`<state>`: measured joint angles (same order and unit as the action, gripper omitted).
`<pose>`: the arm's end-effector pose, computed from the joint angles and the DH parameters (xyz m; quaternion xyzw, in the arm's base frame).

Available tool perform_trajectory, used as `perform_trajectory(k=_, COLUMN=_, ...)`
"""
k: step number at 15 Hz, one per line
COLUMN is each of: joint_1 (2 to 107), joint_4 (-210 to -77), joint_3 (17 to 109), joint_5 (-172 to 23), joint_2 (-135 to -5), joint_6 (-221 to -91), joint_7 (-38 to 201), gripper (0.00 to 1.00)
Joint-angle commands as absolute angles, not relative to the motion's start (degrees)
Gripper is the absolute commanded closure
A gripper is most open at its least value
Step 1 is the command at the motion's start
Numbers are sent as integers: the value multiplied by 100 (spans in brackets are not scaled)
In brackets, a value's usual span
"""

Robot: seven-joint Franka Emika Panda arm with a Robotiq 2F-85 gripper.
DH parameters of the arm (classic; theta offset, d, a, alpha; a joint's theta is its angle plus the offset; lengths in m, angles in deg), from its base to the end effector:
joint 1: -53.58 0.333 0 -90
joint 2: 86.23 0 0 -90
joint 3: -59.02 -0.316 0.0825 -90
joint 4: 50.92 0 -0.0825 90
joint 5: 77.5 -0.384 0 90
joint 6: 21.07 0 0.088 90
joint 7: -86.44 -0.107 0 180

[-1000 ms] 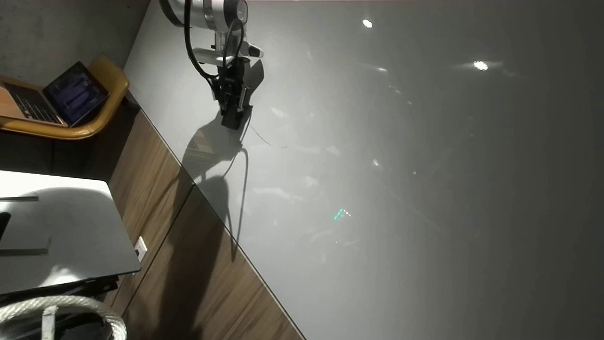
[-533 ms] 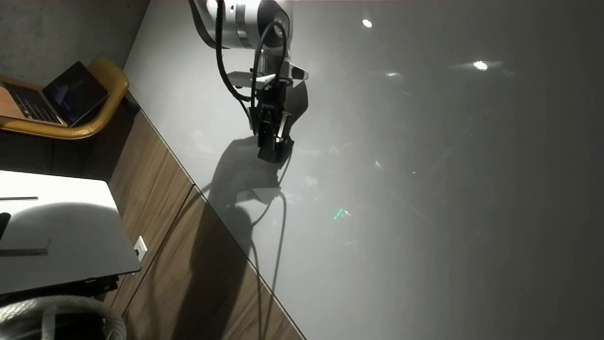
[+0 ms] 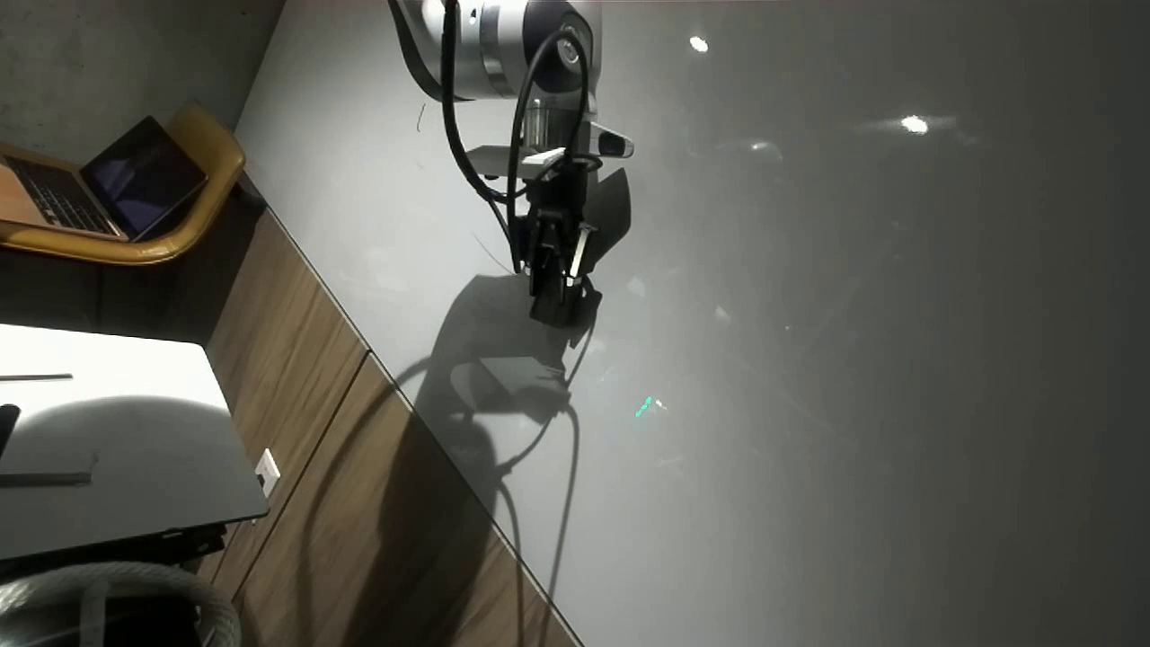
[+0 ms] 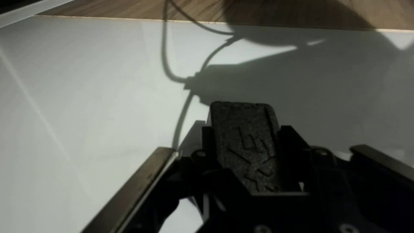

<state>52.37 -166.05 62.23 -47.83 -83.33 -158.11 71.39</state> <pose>0.5926 -0.0496 0.4653 0.9658 -0.0072 0.1777 0.1887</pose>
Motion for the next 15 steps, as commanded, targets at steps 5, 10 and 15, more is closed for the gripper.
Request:
perform_trajectory(k=5, joint_1=5748, joint_4=-16165, joint_3=5730, joint_5=-4761, joint_2=-7934, joint_6=-15786, joint_7=6932, gripper=71)
perform_trajectory(k=10, joint_1=6287, joint_4=-15446, joint_3=5341, joint_5=-4647, joint_2=-7475, joint_6=-15271, joint_7=6884, gripper=71)
perform_trajectory(k=15, joint_1=6861, joint_4=-14466, joint_3=5108, joint_5=-4558, joint_2=-6891, joint_6=-14576, joint_7=6869, gripper=71)
